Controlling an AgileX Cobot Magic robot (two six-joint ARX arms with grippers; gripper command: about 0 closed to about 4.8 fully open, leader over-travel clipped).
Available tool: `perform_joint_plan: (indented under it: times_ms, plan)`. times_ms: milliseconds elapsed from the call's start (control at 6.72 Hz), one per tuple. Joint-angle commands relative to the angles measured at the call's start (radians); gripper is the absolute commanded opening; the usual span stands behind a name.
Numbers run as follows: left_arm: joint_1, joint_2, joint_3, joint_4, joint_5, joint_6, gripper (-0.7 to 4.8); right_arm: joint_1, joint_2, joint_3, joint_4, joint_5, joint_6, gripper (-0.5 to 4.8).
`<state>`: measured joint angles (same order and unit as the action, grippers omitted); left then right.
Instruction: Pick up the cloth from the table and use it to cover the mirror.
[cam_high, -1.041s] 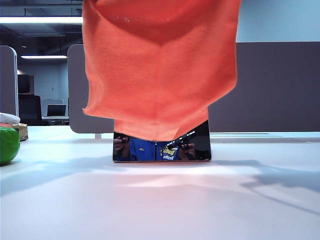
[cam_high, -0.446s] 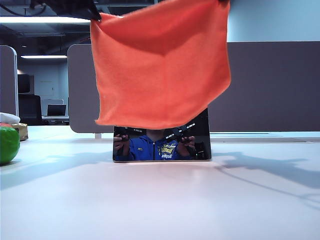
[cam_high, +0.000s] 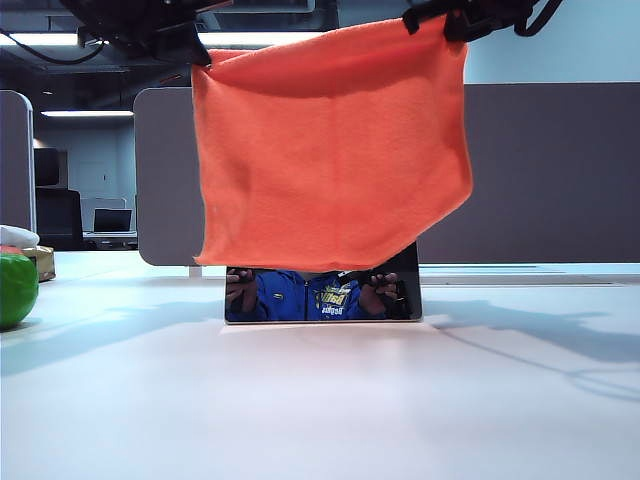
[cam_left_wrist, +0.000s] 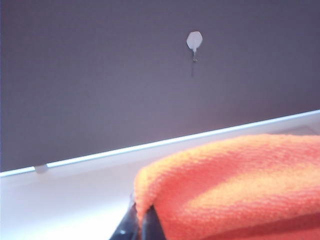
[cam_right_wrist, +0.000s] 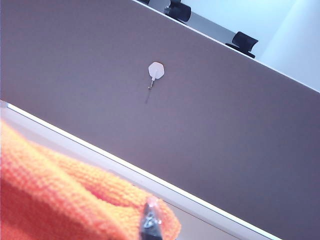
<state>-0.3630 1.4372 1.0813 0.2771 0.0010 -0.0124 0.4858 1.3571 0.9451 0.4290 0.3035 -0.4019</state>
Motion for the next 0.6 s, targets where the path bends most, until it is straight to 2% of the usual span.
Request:
perform_joint_plan:
  times_ms: [149,595]
  plan:
    - [0.017,0.034,0.006,0.061,0.004,0.001,-0.06,-0.005,0.045,0.005,0.072,-0.002,0.001,-0.06]
    - [0.017,0.08,0.006,0.098,0.003,0.005,-0.06,-0.007,0.108,0.021,0.119,-0.017,0.001,-0.06]
